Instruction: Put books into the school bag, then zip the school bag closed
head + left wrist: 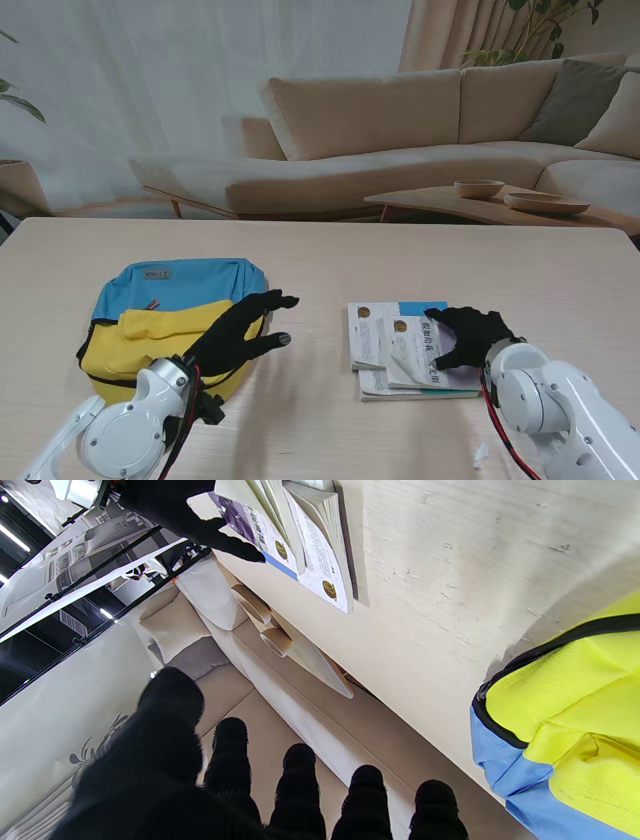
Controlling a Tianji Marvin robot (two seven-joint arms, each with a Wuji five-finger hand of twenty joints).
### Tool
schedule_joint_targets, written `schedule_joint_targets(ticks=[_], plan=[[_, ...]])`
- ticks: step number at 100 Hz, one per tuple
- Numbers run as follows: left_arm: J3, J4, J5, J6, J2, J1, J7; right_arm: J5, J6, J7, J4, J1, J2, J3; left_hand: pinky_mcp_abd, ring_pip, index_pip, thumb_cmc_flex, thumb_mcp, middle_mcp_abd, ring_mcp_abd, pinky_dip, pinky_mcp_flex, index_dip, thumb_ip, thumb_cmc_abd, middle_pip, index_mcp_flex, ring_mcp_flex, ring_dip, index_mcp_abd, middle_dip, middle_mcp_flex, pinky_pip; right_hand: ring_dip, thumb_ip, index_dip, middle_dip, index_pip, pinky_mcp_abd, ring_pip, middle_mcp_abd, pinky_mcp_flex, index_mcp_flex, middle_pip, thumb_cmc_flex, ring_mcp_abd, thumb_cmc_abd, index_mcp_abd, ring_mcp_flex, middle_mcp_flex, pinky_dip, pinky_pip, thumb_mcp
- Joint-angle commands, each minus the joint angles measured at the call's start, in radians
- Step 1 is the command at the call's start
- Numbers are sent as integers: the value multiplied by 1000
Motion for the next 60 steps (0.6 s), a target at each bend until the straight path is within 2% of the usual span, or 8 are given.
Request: schedule_joint_targets(ticks=[1, 14, 19, 27, 35, 39, 48, 60], plan=[[-4, -10, -1, -5, -5, 10, -14, 31, 11, -4, 20, 5, 3, -11, -13, -8, -10, -5, 1, -16, -15, -15, -5, -20, 25, -3, 6, -7, -31, 11, -9, 2, -16, -33, -21, -19, -52, -22, -38, -14, -36, -29, -22, 2, -44, 54, -22, -57, 23, -43, -33, -21, -32, -52], [-5, -7, -1, -10, -6, 9, -8, 21, 16, 10, 46, 29, 6, -31, -13, -8, -10, -4, 1, -16, -16, -14, -5, -20, 26, -4, 6, -7, -31, 11, -9, 2, -17, -32, -20, -12, -77, -24, -41, -7, -40, -12, -18, 4, -49, 64, -16, -72, 31, -40, -29, -23, -33, -68], [-5, -7, -1, -10, -6, 9, -8, 22, 18, 5, 55, 34, 6, -38, -12, -7, -10, -4, 1, -14, -16, -13, -5, -20, 26, -4, 6, -8, -31, 12, -8, 2, -16, -31, -3, -4, -106, 7, -31, 7, -16, -7, -12, 7, 10, 73, -6, -71, 37, -35, -20, -22, -28, -73], [-4, -4, -1, -11, -6, 6, -9, 22, 19, -2, 69, 42, 6, -49, -12, -7, -10, -4, 1, -15, -16, -12, -5, -20, 26, -4, 6, -9, -31, 13, -10, 2, -16, -31, 35, -4, -50, 117, -1, 32, 59, -1, 3, 1, 254, 99, 13, -79, 36, -9, -14, -7, 0, -63], [-3, -2, 0, -11, -6, 4, -9, 17, 13, -24, 87, 49, 5, -60, -14, -8, -10, -4, 1, -15, -16, -12, -6, -20, 26, -4, 6, -11, -31, 12, -9, 2, -17, -30, 89, -6, 148, 240, 5, 59, 165, -12, 21, -12, 613, 134, 38, -95, 38, 48, 6, 17, 33, -27], [-3, -2, 1, -10, -6, 4, -9, 16, 13, -33, 92, 51, 5, -65, -14, -8, -10, -5, 0, -14, -16, -12, -6, -20, 26, -3, 7, -11, -31, 13, -9, 3, -16, -30, 114, -15, 248, 283, 8, 72, 223, -17, 29, -19, 716, 148, 45, -117, 35, 68, 37, 31, 50, 20], [-3, -1, 4, -12, -6, 4, -6, 13, 13, -67, 109, 55, 2, -76, -13, -8, -10, -5, 0, -16, -17, -11, -6, -20, 26, -4, 7, -12, -31, 13, -10, 3, -17, -30, 219, -77, 434, 441, 39, 103, 426, -44, 65, -30, 924, 117, 51, -318, 33, 144, 125, 70, 108, 397], [-4, 0, 10, -18, -7, 5, 2, -2, 9, -119, 133, 63, -1, -94, -13, -8, -10, -5, 0, -15, -16, -11, -6, -20, 26, -5, 8, -13, -31, 13, -9, 4, -16, -30, 378, -96, 451, 658, 125, 134, 744, -118, 106, 20, 1079, 206, 19, -418, 18, 229, 265, 117, 171, 553]])
